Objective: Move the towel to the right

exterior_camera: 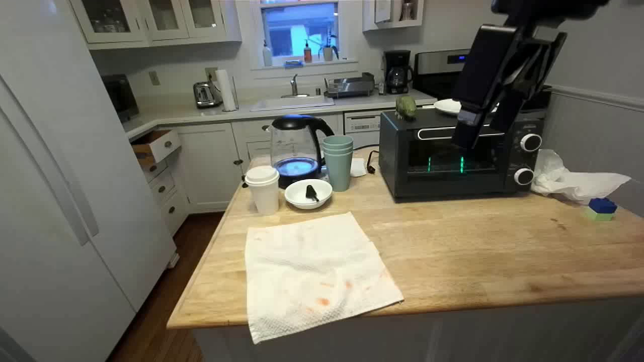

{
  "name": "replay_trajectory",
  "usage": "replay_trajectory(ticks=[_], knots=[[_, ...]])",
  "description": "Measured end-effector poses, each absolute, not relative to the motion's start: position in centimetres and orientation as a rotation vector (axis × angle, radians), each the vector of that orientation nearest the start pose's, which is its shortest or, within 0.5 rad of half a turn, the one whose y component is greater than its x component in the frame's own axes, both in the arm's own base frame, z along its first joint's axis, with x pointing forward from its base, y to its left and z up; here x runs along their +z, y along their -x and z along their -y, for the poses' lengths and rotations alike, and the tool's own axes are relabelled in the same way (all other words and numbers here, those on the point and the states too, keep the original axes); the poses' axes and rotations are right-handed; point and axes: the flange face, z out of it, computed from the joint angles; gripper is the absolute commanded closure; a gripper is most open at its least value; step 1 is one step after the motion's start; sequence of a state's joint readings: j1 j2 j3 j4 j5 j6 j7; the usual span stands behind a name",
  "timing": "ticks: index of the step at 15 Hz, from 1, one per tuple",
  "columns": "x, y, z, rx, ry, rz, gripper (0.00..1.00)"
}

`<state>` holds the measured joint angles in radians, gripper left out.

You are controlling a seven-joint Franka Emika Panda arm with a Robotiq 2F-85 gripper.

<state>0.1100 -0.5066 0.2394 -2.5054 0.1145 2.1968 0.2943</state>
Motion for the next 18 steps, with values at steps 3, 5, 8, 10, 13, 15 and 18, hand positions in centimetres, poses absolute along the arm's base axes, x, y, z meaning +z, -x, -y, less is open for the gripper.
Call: replay_trajectory(ticks=[3,5,8,10,13,15,18], knots=[[47.1,-38.4,-14.9,-0.286,3.087,-0.033,0.0],[47.1,-38.4,-14.9,-0.286,3.087,-0.033,0.0],[47.1,-38.5,-14.7,-0.295,3.102,-0.015,0.0],[46.7,-39.2,-14.7,-0.334,3.126,0.069,0.0],[44.7,-41.4,-14.5,-0.394,3.109,0.254,0.0],[42.9,-43.4,-13.4,-0.433,3.069,0.368,0.0],[39.3,-46.0,-10.7,-0.441,3.002,0.482,0.0]])
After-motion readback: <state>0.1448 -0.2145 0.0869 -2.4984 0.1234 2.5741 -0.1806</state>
